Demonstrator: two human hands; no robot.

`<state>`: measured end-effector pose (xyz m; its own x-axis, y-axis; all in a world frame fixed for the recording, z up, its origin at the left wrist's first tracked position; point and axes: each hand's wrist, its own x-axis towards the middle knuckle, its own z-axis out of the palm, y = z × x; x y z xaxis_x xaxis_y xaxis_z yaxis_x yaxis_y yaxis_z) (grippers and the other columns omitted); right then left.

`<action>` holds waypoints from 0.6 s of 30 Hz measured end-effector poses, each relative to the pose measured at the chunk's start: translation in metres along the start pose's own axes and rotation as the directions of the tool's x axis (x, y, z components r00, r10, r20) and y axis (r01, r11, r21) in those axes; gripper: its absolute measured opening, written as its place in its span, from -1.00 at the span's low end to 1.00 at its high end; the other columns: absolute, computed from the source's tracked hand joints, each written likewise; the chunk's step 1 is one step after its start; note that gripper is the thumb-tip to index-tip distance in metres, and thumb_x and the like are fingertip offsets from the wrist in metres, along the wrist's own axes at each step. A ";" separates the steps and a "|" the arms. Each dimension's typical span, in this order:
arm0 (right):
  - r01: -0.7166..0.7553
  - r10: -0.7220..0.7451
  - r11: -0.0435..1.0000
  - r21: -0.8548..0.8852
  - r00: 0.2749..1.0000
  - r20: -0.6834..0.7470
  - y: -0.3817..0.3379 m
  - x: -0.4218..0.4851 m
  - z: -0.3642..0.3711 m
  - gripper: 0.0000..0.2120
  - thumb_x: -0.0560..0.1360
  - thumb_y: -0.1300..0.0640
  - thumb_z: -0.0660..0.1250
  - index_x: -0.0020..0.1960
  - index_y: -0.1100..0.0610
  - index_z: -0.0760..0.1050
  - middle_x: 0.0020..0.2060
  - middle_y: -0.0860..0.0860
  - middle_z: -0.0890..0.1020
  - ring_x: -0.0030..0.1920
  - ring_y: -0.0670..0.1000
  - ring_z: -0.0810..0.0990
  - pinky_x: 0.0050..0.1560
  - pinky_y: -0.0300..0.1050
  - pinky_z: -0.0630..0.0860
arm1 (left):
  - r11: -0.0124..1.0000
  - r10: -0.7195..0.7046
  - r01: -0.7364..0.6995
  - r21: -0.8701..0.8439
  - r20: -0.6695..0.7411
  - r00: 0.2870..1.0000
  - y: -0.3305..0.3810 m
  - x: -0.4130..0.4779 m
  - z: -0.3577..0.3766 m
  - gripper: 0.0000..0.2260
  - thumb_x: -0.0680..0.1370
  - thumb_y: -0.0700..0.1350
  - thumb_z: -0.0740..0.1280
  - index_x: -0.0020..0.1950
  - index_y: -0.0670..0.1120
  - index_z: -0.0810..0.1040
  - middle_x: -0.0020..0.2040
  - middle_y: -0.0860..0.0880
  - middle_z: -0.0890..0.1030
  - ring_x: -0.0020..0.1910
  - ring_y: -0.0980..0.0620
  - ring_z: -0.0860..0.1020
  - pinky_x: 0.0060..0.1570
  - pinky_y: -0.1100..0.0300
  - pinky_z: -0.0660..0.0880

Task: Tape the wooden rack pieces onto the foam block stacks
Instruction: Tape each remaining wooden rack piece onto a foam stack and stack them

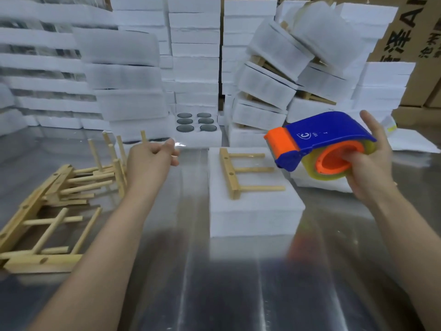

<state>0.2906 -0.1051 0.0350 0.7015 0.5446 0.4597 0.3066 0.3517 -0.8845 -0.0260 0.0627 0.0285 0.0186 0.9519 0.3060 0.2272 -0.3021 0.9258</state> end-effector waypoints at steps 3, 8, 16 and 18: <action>-0.020 0.020 1.000 -0.023 1.000 -0.016 0.010 0.004 -0.002 -0.29 0.40 0.51 0.28 0.24 -0.25 0.41 -0.02 -0.11 0.66 -0.03 -0.10 0.66 -0.10 -0.18 0.62 | 0.994 -0.025 0.022 0.103 0.024 0.999 -0.011 0.004 0.010 -0.68 0.58 0.02 0.29 -0.37 0.05 0.56 -0.43 0.08 0.53 -0.39 0.13 0.46 -0.35 0.22 0.31; -0.074 0.073 0.997 -0.027 0.997 -0.037 0.022 0.003 -0.009 -0.26 0.38 0.55 0.22 0.25 -0.22 0.40 0.03 -0.09 0.66 -0.07 -0.13 0.66 -0.16 -0.23 0.61 | 0.961 -0.047 0.002 0.277 0.158 0.986 -0.032 -0.001 0.025 -0.68 0.60 -0.02 0.27 -0.34 -0.01 0.59 -0.44 0.07 0.53 -0.39 0.13 0.48 -0.36 0.26 0.31; -0.078 0.077 0.996 -0.034 0.997 -0.027 0.021 0.000 -0.009 -0.27 0.38 0.57 0.21 0.24 -0.20 0.40 -0.05 -0.16 0.67 -0.07 -0.14 0.66 -0.16 -0.22 0.60 | 0.817 0.066 -0.212 0.536 0.278 0.958 -0.039 -0.033 0.049 -0.58 0.63 -0.02 0.17 -0.42 -0.11 0.39 -0.34 -0.13 0.53 -0.18 -0.21 0.56 -0.23 0.03 0.42; -0.081 0.080 0.996 -0.032 0.997 -0.021 0.021 -0.002 -0.009 -0.28 0.38 0.57 0.22 0.22 -0.20 0.41 -0.02 -0.15 0.66 -0.05 -0.13 0.66 -0.16 -0.21 0.61 | 0.728 0.107 -0.279 0.626 0.298 0.949 -0.037 -0.039 0.054 -0.66 0.60 -0.09 0.14 -0.39 -0.07 0.35 -0.26 -0.11 0.56 -0.14 -0.19 0.55 -0.30 0.09 0.35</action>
<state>0.3015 -0.1055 0.0153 0.7372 0.5547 0.3857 0.2693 0.2822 -0.9208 0.0172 0.0399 -0.0299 0.3321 0.8862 0.3231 0.7697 -0.4526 0.4503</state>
